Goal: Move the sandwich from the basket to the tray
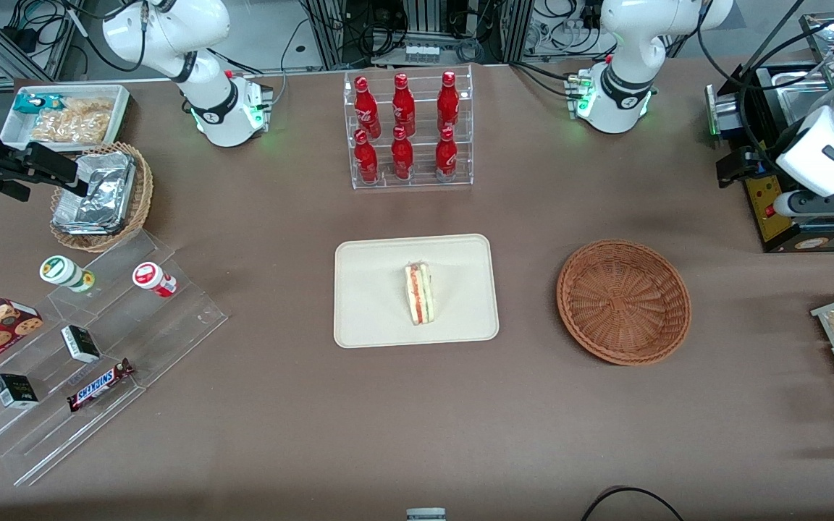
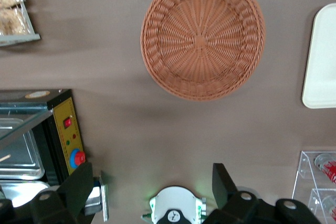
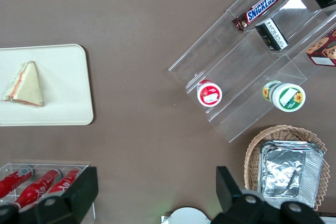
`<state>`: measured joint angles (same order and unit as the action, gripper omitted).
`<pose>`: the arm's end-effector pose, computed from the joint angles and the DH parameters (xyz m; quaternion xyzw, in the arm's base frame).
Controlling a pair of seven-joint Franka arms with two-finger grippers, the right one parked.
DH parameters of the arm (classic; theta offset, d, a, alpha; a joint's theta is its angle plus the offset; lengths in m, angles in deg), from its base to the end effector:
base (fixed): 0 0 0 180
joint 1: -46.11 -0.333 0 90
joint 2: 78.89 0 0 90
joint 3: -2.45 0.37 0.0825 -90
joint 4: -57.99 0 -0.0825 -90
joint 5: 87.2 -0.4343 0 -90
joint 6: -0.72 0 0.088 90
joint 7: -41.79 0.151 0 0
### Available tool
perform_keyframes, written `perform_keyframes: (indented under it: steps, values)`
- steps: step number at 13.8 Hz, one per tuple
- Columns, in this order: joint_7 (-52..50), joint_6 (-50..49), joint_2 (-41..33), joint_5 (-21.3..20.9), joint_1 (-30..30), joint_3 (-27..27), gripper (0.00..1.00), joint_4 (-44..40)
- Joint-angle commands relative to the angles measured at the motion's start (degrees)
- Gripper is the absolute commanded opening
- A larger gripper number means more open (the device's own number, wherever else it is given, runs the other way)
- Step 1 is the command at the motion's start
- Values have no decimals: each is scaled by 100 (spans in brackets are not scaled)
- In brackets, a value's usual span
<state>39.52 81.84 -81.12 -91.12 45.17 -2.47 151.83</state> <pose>0.5629 -0.0289 0.6120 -0.9951 0.0125 0.0893 0.0407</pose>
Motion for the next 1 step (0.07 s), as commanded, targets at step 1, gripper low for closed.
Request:
perform_keyframes:
  steps: [1]
  values:
    - [77, 245, -14, 14, -39, -44, 100, 2]
